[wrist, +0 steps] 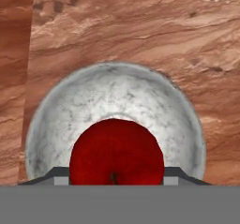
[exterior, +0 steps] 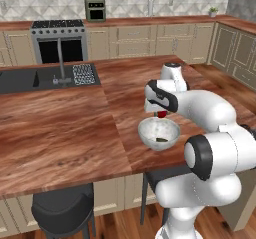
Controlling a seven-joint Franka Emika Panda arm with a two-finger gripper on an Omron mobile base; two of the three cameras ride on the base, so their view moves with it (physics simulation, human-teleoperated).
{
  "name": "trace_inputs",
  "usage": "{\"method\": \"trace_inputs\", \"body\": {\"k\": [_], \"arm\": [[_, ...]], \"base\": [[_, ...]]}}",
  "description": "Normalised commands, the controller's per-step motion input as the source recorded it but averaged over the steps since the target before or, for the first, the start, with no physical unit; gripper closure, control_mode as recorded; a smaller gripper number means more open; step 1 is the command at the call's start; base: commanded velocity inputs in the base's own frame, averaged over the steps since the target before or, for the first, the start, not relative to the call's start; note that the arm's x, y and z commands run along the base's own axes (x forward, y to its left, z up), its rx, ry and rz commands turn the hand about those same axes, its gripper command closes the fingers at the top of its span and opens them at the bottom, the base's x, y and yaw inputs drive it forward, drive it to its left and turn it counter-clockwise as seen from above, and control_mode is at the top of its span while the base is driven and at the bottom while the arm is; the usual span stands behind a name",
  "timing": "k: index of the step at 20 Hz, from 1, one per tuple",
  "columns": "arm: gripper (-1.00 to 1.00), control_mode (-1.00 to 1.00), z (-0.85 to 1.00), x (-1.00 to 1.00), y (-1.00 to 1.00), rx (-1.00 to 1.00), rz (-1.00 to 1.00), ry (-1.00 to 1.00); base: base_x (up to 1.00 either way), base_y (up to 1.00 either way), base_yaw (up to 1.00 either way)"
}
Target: Take the fruits from the plate on the dining counter and place two fruits in each bowl.
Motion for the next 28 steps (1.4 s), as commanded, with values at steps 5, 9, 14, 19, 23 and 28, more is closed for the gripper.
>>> {"method": "trace_inputs", "body": {"k": [5, 9, 14, 19, 23, 28], "arm": [[1.0, -1.0, -0.42, 0.0, 0.0, 0.0, 0.0, 0.03], [1.0, -1.0, -0.47, 0.0, 0.0, 0.0, 0.0, 0.02], [1.0, -1.0, -0.36, 0.0, 0.0, 0.0, 0.0, 0.02], [1.0, -1.0, -0.3, 0.0, 0.0, 0.0, 0.0, 0.03], [1.0, -1.0, -0.24, 0.0, 0.0, 0.0, 0.0, 0.01], [1.0, -1.0, -0.19, 0.0, 0.0, 0.0, 0.0, 0.02]], "base": [[0.0, 0.0, 0.0], [0.0, 0.0, 0.0], [0.0, 0.0, 0.0], [0.0, 0.0, 0.0], [0.0, 0.0, 0.0], [0.0, 0.0, 0.0]]}}
